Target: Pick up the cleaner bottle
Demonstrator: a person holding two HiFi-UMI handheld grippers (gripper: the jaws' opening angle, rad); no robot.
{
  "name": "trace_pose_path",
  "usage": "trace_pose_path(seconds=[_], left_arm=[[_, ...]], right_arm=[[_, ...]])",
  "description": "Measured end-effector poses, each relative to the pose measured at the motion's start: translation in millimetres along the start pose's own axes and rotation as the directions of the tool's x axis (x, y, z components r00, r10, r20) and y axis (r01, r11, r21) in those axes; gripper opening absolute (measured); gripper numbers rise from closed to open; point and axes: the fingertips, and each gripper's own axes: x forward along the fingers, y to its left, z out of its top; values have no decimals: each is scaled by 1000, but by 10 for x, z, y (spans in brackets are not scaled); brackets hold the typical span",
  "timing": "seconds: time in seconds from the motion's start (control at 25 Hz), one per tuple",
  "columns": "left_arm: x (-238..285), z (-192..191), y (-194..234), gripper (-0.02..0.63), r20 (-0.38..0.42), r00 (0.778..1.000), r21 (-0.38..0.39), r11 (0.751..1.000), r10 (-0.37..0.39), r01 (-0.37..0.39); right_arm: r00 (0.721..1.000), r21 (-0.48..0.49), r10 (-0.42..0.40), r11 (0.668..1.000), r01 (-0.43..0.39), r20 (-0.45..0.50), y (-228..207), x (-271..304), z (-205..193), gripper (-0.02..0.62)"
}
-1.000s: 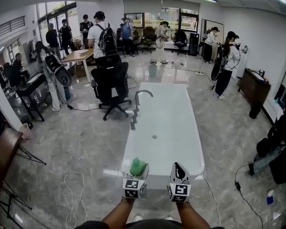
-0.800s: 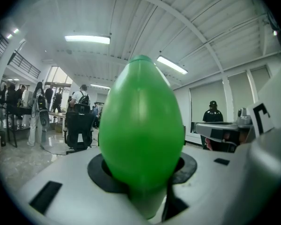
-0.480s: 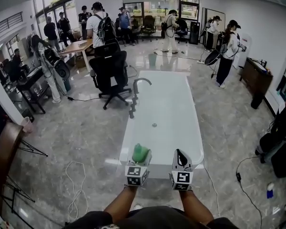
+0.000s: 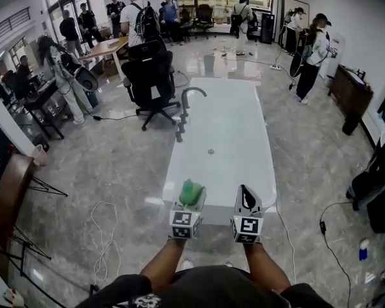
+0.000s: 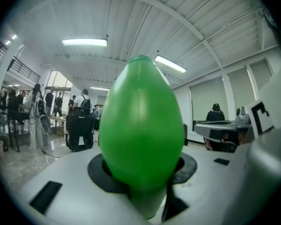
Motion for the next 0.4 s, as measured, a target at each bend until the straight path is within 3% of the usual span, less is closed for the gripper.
trace_pose_path(seconds=[0.4], left_arm=[[94, 112, 36, 176, 17, 1000, -13, 1000, 6, -6]], right_arm=[[999, -40, 34, 999, -34, 4, 22, 110, 90, 17]])
